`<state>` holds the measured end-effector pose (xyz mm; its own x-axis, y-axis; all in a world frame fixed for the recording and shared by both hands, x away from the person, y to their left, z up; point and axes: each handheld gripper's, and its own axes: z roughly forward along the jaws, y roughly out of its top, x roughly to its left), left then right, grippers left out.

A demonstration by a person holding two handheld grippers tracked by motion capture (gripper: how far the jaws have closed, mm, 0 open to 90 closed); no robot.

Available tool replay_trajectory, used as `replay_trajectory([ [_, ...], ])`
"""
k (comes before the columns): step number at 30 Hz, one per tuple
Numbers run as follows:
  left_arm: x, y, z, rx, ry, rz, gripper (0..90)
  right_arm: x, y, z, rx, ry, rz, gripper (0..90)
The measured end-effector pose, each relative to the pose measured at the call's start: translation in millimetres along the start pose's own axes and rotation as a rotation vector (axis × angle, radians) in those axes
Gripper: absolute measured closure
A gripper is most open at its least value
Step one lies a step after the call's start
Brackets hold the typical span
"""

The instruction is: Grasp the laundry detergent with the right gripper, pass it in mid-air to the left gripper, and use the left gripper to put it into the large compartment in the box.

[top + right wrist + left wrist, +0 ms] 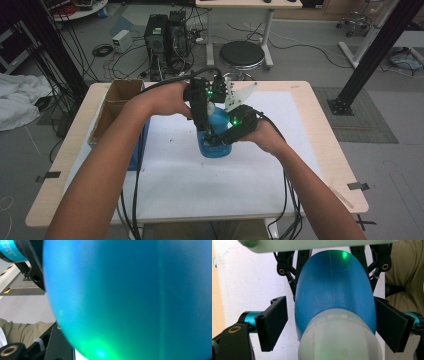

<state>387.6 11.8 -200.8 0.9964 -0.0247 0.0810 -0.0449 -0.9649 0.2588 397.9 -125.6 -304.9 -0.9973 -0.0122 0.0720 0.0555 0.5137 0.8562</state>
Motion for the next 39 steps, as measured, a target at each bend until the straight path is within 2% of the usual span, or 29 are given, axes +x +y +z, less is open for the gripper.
replay_trajectory([
  [6, 0.1, 0.3, 1.1, 0.002, 0.007, 0.002, 21.0, 0.0, 0.2, 0.5, 0.0, -0.003, 0.002, 44.4],
  [9, -0.1, 0.0, 0.5, -0.003, -0.001, 0.011, 27.9, 0.1, 0.3, 0.6, -0.001, -0.003, 0.003, 44.4],
  [17, 0.1, 1.1, 1.9, 0.0, -0.004, 0.015, 28.6, -0.2, 0.3, 0.6, -0.001, -0.001, 0.002, 44.4],
  [23, -0.7, 0.8, 2.3, 0.002, -0.001, 0.025, 36.4, 0.2, 0.3, 0.2, -0.001, 0.0, 0.002, 44.4],
  [34, -2.6, 1.4, 2.0, -0.001, 0.006, 0.029, 37.1, 0.8, 0.1, -0.4, -0.002, 0.001, -0.005, 44.5],
  [39, -4.3, 2.4, 1.9, -0.008, 0.009, 0.045, 37.4, 1.8, -0.2, -1.3, 0.0, -0.003, -0.015, 44.5],
])
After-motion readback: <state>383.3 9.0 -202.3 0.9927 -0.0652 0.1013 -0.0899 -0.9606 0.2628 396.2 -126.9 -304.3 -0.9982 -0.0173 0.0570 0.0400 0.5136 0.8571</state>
